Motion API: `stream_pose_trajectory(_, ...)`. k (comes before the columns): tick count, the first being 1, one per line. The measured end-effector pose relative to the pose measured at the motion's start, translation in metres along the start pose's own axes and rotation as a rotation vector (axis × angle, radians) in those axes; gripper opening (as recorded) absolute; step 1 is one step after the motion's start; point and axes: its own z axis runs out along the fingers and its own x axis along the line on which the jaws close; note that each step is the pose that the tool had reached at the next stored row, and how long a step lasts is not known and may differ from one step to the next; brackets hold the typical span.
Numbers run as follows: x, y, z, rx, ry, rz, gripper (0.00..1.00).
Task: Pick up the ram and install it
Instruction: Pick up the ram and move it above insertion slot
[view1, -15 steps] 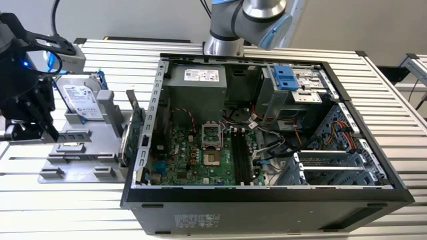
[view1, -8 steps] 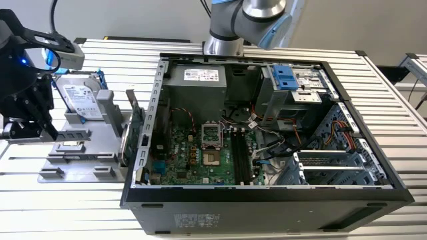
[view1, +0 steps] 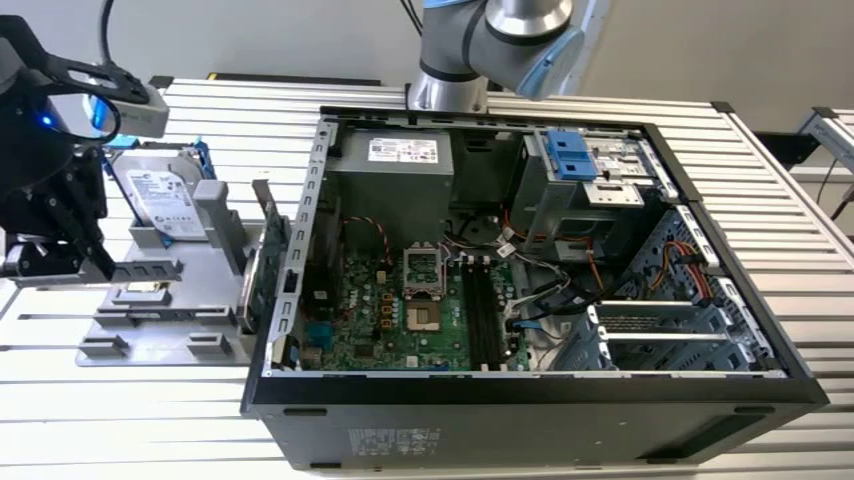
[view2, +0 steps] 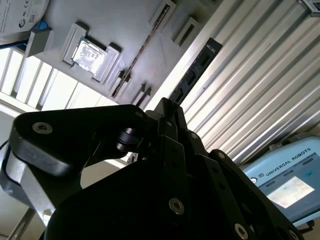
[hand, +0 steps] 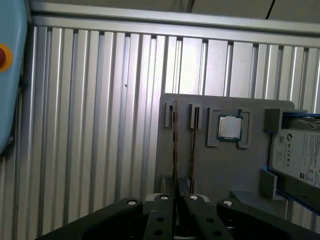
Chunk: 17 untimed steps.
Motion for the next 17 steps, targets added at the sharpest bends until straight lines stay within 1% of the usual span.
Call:
stream_pose_trajectory(6, 0.0, 0.0001, -0.0024, -0.0001, 0.0, 0.0, 0.0)
stream_pose_trajectory(17, -0.0001, 0.0003, -0.0119, -0.0001, 0.0001, 0.0, 0.0)
